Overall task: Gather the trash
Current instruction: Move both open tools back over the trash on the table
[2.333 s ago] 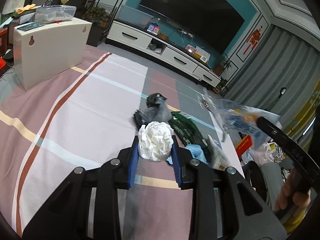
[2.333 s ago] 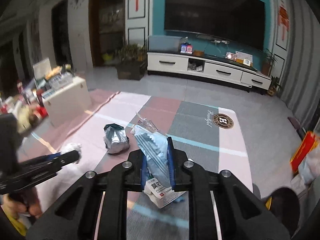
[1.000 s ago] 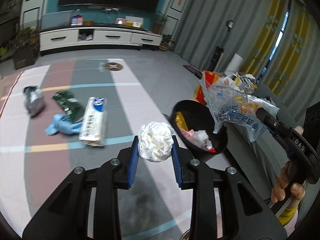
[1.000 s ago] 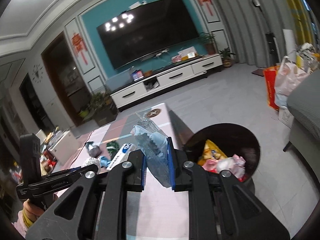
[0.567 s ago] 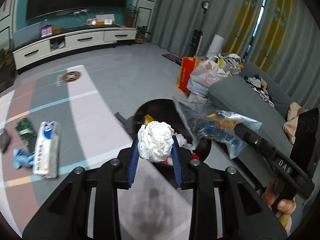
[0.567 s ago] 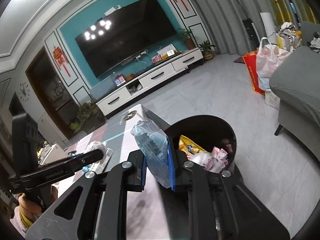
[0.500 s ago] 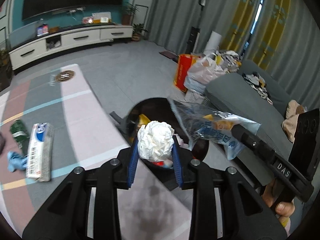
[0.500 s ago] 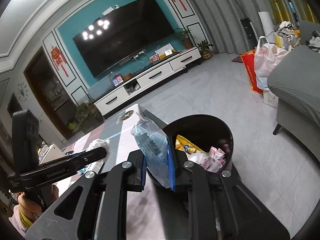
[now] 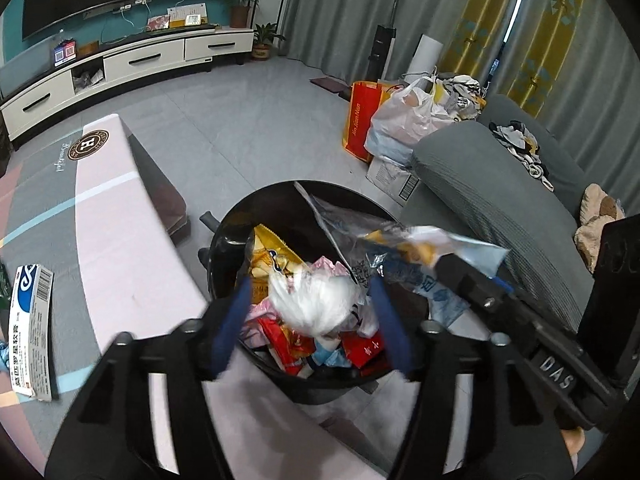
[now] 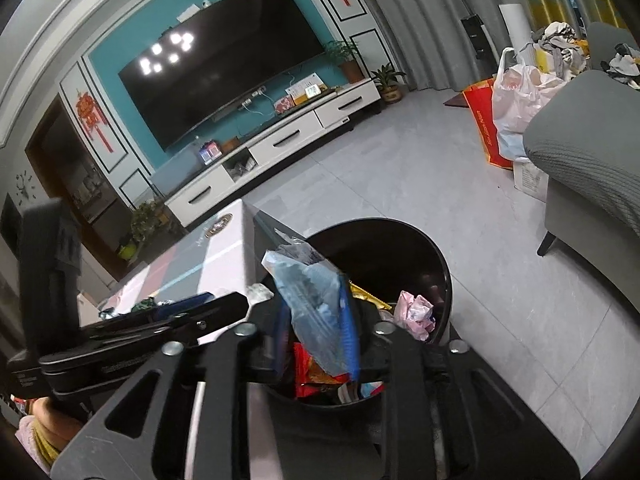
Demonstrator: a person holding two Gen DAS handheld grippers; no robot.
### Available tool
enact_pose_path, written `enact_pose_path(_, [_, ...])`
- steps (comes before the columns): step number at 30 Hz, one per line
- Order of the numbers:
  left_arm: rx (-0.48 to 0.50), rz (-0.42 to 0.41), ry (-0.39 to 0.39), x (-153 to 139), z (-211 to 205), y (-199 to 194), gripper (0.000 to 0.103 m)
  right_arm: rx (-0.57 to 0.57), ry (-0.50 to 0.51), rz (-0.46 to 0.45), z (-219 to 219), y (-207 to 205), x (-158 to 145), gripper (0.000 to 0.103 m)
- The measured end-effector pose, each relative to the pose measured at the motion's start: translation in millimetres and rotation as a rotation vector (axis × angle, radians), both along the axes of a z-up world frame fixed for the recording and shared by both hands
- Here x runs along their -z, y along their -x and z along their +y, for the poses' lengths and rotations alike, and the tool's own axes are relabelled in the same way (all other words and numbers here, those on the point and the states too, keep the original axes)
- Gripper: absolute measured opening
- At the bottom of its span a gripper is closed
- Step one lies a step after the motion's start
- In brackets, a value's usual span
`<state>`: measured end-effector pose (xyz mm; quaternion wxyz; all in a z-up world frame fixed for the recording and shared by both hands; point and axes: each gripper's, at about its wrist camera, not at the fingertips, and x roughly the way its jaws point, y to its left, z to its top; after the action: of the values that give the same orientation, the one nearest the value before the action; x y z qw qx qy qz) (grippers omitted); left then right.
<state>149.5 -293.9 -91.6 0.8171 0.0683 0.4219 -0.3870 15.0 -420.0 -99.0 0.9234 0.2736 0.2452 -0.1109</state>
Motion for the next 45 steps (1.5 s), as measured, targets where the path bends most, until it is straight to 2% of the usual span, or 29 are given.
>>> enact_pose_path(1, [0.000, 0.000, 0.000, 0.1, -0.3, 0.4, 0.066, 0.004, -0.005, 0.006, -2.0, -1.8, 2.3, 0.041])
enact_pose_path(2, [-0.001, -0.002, -0.001, 0.3, 0.5, -0.1, 0.066, 0.009, -0.010, 0.012, -4.1, -3.4, 4.3, 0.052])
enact_pose_path(4, [-0.006, -0.009, -0.002, -0.5, 4.6, -0.1, 0.069, 0.025, -0.029, 0.019, -7.2, -2.4, 7.9, 0.062])
enact_pose_path(8, [-0.022, -0.009, -0.003, -0.7, 18.1, 1.2, 0.075, 0.040, -0.053, 0.024, -10.6, 4.0, 9.4, 0.067])
enact_pose_path(13, [-0.047, 0.003, 0.008, 1.1, 48.0, 9.0, 0.081, 0.045, -0.069, 0.011, -10.9, 14.9, 4.9, 0.068])
enact_pose_path(19, [-0.126, 0.031, 0.026, 6.8, 105.7, 24.6, 0.085, 0.006, -0.059, 0.029, 5.1, 22.7, -0.7, 0.068])
enact_pose_path(26, [-0.308, 0.024, -0.001, 12.8, 195.3, 41.5, 0.087, -0.095, -0.053, 0.070, 45.9, 12.9, -6.0, 0.068])
enact_pose_path(30, [-0.451, 0.022, -0.021, 17.2, 259.4, 46.5, 0.088, -0.163, -0.036, 0.088, 74.5, -0.2, -11.2, 0.068])
enact_pose_path(36, [-0.613, 0.053, 0.000, 22.0, 335.2, 52.1, 0.088, -0.277, -0.003, 0.133, 124.1, -26.7, -13.4, 0.068])
enact_pose_path(40, [-0.661, 0.052, 0.013, 24.4, 356.1, 54.6, 0.088, -0.352, 0.025, 0.172, 162.7, -45.0, -10.2, 0.068])
enact_pose_path(45, [-0.661, 0.074, 0.057, 30.0, 365.7, 47.1, 0.088, -0.433, 0.047, 0.215, 204.3, -66.1, -1.4, 0.068])
